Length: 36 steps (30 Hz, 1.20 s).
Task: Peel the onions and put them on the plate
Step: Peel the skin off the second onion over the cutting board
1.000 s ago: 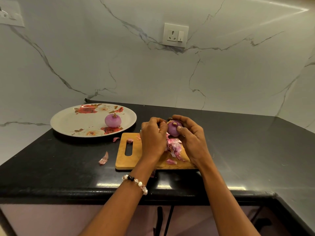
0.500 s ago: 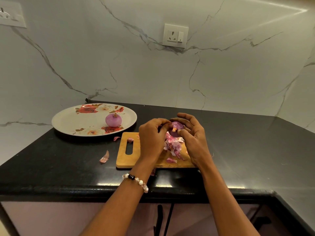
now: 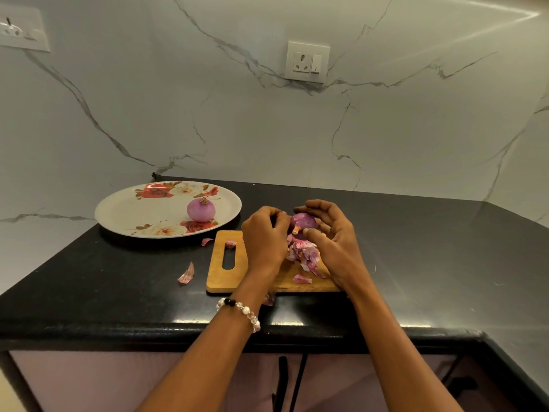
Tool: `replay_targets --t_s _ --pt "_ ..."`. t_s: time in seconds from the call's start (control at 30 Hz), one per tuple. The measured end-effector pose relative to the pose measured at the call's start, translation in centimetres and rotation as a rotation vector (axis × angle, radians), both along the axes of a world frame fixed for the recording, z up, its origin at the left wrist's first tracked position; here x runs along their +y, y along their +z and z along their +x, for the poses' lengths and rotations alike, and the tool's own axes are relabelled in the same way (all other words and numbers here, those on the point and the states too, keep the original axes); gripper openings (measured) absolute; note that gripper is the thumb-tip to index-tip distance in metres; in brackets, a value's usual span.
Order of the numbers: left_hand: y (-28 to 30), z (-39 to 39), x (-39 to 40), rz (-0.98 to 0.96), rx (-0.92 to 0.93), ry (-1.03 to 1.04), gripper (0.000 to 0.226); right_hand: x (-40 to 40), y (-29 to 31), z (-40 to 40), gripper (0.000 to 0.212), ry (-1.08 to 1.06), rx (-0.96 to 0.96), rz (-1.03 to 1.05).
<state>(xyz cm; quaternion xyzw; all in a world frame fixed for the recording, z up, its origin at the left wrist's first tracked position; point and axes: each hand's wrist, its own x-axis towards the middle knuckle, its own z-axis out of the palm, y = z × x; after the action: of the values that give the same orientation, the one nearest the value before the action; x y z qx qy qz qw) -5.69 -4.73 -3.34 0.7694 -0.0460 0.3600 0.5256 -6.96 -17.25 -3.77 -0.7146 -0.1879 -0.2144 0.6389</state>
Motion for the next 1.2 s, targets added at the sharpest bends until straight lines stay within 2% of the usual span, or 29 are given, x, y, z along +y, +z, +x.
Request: replay_targets --t_s 0.27,0.47,0.6,0.73,0.77,0.83,0.9,0.97,1.07,1.2 --pt "0.0 0.3 0.0 -0.153 0.066 -0.052 0.02 0.1 0.3 0.1 0.041 0.054 0.082 0.17" --pt "-0.2 0.9 0.1 -0.365 0.156 -0.124 0.021 0.0 0.8 0.0 0.041 0.141 0.133 0.425" --pt "0.0 0.5 0.0 -0.43 0.154 -0.177 0.021 -0.2 1.0 0.1 0.038 0.174 0.166 0.562" --pt "0.4 0.1 0.2 -0.686 0.172 -0.307 0.023 -0.9 1.2 0.2 0.03 0.122 0.173 0.715" --pt "0.5 0.0 0.2 -0.635 0.167 -0.253 0.021 -1.1 1.3 0.2 0.029 0.129 0.172 0.76" --pt "0.4 -0.2 0.2 -0.39 0.1 -0.125 0.015 -1.4 1.3 0.0 0.028 0.177 0.181 0.825" --pt "0.2 -0.5 0.0 -0.181 -0.004 -0.123 0.011 -1.3 1.2 -0.1 0.027 0.215 0.212 0.845" --pt "-0.1 -0.5 -0.2 -0.056 -0.055 -0.154 0.015 -1.3 1.2 -0.1 0.026 0.232 0.24 0.832" --pt "-0.3 -0.5 -0.2 0.063 -0.11 -0.157 0.017 -1.2 1.1 -0.1 0.028 0.243 0.268 0.812" --pt "-0.3 -0.5 -0.4 0.088 -0.139 -0.169 0.017 -1.2 1.0 0.0 0.028 0.191 0.275 0.759"
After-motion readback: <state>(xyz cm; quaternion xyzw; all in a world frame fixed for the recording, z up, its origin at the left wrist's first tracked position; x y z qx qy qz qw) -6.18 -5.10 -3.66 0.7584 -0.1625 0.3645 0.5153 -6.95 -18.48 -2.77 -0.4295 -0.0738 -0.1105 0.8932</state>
